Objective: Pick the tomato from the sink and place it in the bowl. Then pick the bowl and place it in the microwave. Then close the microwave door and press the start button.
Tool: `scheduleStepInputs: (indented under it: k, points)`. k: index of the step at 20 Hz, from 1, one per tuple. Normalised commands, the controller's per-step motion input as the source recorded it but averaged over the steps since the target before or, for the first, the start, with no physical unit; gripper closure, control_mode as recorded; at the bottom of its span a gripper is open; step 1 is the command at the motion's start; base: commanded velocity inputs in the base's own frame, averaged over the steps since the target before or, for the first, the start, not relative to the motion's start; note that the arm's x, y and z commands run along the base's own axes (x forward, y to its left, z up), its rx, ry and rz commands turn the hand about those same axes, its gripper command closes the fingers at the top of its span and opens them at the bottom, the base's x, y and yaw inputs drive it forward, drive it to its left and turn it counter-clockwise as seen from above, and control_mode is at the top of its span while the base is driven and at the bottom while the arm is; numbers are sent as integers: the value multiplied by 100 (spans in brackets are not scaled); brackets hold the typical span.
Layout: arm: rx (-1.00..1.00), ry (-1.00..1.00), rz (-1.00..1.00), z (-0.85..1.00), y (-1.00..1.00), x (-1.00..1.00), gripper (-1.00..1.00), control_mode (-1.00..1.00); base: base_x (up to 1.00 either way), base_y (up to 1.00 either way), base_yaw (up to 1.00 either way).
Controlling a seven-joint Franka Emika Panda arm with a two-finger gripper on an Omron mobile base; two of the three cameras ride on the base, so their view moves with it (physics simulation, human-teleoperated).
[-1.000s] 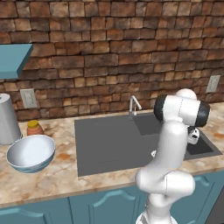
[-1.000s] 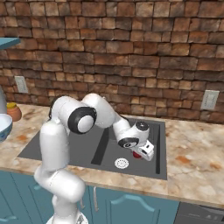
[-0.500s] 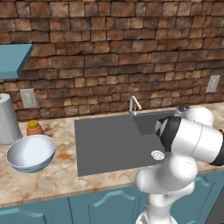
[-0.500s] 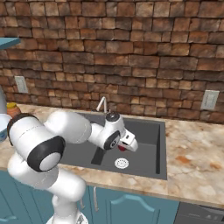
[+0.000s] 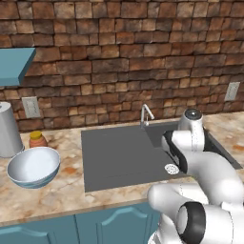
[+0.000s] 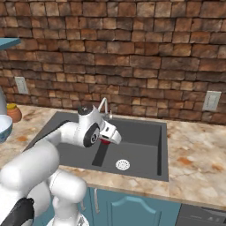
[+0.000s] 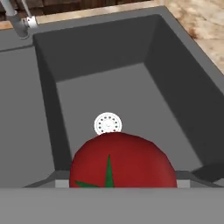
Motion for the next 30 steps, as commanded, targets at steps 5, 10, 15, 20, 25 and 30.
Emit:
scheduleStepInputs:
  k: [5, 10, 15, 20, 25, 30]
  points:
    - [0, 1, 8, 100, 47, -32, 100, -100, 0, 0, 0]
    - [0, 8, 21, 100, 80, -50, 100, -100, 0, 0, 0]
    - [0, 23, 32, 98, 100, -43, 100, -100, 0, 0, 0]
    - [0, 21, 35, 57, 100, -20, 100, -100, 0, 0, 0]
    - [-3, 8, 40, 0, 100, -1, 100, -100, 0, 0, 0]
    - [-5, 0, 41, -12, 100, -5, 100, -100, 0, 0, 0]
